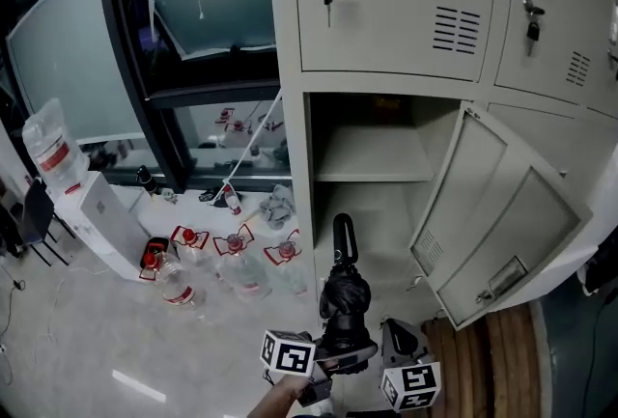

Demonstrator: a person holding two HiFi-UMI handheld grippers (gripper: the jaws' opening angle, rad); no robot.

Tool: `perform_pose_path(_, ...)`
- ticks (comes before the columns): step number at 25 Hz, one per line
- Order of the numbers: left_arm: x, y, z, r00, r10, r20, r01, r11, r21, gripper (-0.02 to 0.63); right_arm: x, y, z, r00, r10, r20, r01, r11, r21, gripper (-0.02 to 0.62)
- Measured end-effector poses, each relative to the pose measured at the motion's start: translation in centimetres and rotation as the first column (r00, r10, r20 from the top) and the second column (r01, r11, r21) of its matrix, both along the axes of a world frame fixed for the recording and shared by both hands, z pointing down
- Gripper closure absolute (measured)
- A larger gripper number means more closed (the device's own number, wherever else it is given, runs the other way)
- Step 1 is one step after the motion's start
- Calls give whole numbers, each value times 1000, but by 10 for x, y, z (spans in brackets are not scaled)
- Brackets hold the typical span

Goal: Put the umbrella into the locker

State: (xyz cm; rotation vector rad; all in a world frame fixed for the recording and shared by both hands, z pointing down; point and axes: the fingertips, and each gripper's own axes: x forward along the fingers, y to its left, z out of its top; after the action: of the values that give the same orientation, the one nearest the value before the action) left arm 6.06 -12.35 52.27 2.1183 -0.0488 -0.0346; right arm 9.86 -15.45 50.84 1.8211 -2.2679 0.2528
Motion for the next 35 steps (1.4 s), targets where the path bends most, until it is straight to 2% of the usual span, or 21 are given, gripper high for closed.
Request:
perform_pose_path(5, 5, -34, 4, 1000, 20, -9, -20, 1000, -21, 324, 2, -32, 1, 999, 20, -36, -20, 1000, -11, 594)
perform_pose_path(14, 21, -58, 2, 999, 48, -17, -49, 998, -48, 322, 23, -56, -4, 997, 61, -38, -61, 998, -13, 594)
perform_pose_path(24, 38, -80, 1, 998, 53, -28, -54, 997, -54, 322, 27, -83, -4, 1000, 17, -17, -17, 1000, -6, 594)
perform_pose_path(35, 48, -102, 2, 998, 52, -38, -55, 996, -73, 322, 35, -104, 3, 1000, 12, -12, -13, 1000, -13, 594)
